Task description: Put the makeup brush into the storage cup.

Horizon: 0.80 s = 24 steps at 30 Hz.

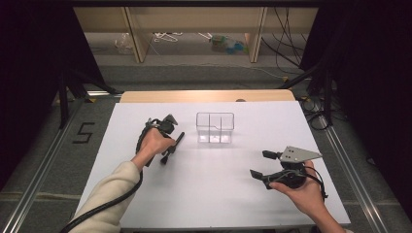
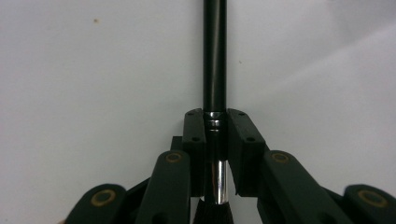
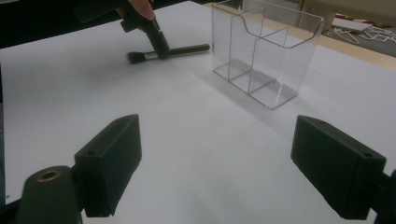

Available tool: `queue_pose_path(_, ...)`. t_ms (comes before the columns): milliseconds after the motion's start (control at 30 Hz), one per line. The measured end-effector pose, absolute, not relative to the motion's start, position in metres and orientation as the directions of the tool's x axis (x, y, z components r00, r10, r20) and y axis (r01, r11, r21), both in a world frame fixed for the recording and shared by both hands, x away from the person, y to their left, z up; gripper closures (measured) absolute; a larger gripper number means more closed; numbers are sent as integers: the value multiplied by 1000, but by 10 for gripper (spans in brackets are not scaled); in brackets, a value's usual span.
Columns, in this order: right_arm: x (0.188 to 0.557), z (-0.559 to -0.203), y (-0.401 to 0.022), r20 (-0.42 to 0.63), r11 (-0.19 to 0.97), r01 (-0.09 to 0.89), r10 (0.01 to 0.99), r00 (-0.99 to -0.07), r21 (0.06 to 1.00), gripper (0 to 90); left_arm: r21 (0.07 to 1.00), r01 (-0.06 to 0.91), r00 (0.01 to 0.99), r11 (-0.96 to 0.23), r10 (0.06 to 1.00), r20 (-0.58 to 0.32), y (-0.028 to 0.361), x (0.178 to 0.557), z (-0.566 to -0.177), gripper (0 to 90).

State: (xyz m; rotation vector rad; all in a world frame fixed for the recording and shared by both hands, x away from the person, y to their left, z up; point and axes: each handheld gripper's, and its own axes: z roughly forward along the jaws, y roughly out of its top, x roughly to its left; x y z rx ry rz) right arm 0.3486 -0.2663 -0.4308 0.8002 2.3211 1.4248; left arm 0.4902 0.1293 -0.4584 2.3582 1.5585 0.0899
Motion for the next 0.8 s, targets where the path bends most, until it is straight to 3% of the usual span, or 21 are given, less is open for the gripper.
queue_pose_path(333,349,-432,-265,47,338,303,596,-801,891,171,437,841,411,-318,902,-134,155,479,-444,779)
queue_pose_path(433,349,-432,-265,46,338,304,597,-801,891,171,454,855,362,-250,915,-178,159,472,-444,778)
queue_pose_path(800,350,-433,-266,54,328,307,600,-798,893,171,537,818,367,-206,906,-210,169,457,-443,778)
